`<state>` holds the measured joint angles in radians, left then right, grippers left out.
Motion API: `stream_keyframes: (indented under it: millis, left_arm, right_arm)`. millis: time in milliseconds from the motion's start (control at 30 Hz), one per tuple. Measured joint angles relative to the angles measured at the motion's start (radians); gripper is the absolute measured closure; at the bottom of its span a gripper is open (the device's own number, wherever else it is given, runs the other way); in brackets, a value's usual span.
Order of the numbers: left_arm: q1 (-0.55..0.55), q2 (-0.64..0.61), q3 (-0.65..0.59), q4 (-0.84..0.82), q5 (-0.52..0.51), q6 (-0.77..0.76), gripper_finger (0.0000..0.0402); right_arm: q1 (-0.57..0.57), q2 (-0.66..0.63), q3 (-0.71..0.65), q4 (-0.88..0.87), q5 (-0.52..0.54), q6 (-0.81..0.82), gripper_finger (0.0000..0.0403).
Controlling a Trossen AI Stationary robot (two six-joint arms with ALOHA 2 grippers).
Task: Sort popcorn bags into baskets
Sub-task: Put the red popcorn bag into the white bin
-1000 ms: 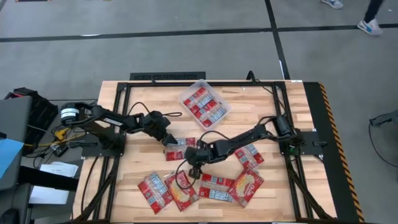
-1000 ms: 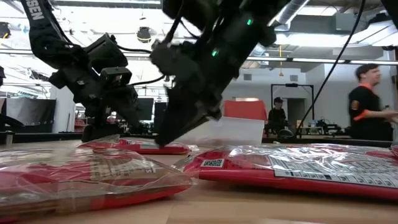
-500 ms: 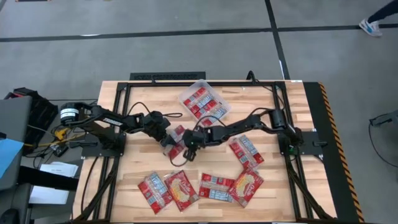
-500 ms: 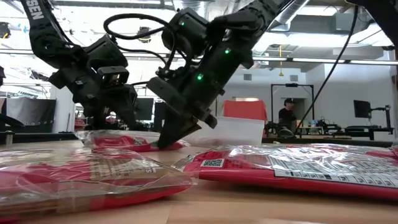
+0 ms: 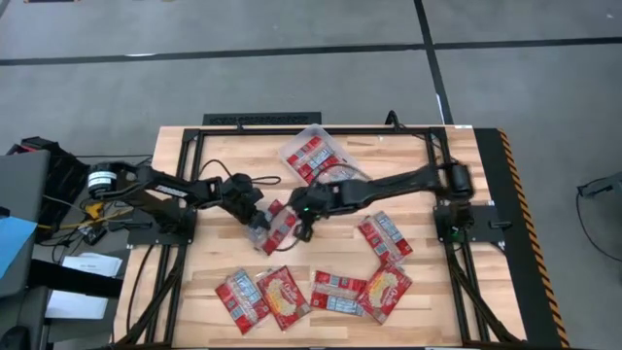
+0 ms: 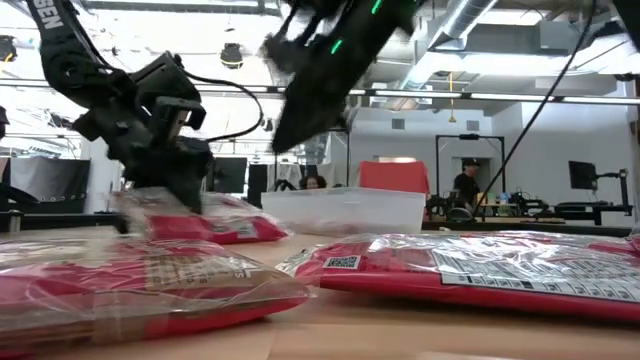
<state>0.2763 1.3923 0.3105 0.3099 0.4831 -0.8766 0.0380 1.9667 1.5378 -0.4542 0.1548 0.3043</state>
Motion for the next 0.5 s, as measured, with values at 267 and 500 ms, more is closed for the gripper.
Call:
stream_keyframes:
  millis: [267, 500]
  left_arm:
    - [0.051, -0.187, 0.140, -0.048, 0.062, -0.081, 0.0394]
    - [0.192, -0.160, 0.501, -0.430, 0.062, 0.256, 0.0395]
  right_arm:
    - [0.021, -0.311, -0.001, -0.249, 0.193, 0.032, 0.0387]
    - [0.074, -0.453, -0.004, -0.433, 0.392, 0.158, 0.0377]
